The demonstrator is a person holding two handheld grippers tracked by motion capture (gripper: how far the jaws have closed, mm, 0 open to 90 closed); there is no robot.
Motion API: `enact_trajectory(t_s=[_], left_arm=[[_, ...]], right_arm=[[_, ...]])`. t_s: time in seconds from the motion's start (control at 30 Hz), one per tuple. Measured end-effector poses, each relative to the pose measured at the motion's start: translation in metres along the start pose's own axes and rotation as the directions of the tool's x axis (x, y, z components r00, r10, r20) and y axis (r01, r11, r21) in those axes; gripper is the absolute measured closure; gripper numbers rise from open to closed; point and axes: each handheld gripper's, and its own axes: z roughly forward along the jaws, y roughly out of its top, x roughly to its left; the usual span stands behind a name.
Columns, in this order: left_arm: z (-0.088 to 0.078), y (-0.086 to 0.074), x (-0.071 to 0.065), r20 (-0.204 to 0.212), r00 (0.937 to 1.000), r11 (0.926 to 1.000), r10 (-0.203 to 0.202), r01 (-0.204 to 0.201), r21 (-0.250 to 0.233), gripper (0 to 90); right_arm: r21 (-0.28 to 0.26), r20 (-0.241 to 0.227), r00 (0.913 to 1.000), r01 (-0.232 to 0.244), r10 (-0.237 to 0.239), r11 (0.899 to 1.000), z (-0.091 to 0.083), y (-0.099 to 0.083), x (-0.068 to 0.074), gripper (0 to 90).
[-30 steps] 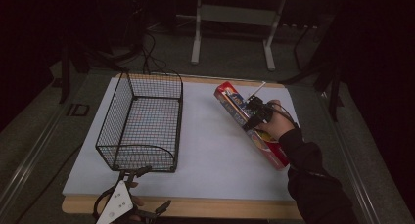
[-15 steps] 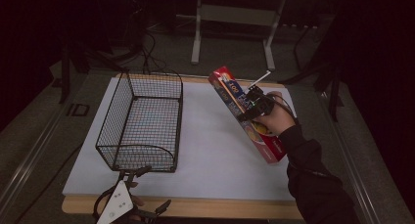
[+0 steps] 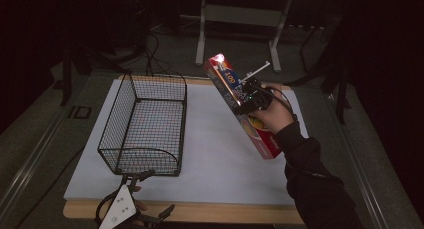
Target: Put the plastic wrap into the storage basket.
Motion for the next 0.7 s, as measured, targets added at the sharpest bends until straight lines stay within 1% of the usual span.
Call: enact_trajectory(t_s=[0.07, 0.23, 0.33, 0.43, 0.6, 0.7], left_arm=[[0.0, 0.0, 0.0, 0.0, 1.0, 1.0, 0.007, -0.007, 0.0, 0.1], [0.0, 0.0, 0.001, 0.0, 1.0, 1.0, 0.003, -0.003, 0.002, 0.1], [-0.001, 0.0, 0.0, 0.001, 1.0, 1.0, 0.002, -0.002, 0.0, 0.1], [-0.001, 0.0, 0.0, 0.0, 1.0, 1.0, 0.004, -0.004, -0.001, 0.1], [-0.002, 0.0, 0.001, -0.001, 1.0, 1.0, 0.004, -0.004, -0.001, 0.1], [-0.003, 0.0, 0.001, -0.002, 1.0, 1.0, 0.003, -0.003, -0.003, 0.1]], right_arm=[[-0.004, 0.006, 1.0, 0.0, 0.0, 1.0, -0.002, 0.006, 0.004, 40.4], [-0.019, 0.01, 0.9999, 0.003, -0.003, 1.0, -0.007, 0.023, 0.017, 40.4], [-0.031, 0.026, 0.9996, 0.008, -0.007, 1.0, -0.01, 0.033, 0.025, 40.5], [-0.041, 0.038, 0.9993, 0.003, -0.001, 0.999, -0.012, 0.043, 0.031, 40.5], [-0.061, 0.048, 0.9988, 0.011, -0.008, 0.998, -0.014, 0.058, 0.041, 40.5], [-0.072, 0.042, 0.9991, 0.005, -0.002, 0.997, -0.014, 0.065, 0.047, 40.5]])
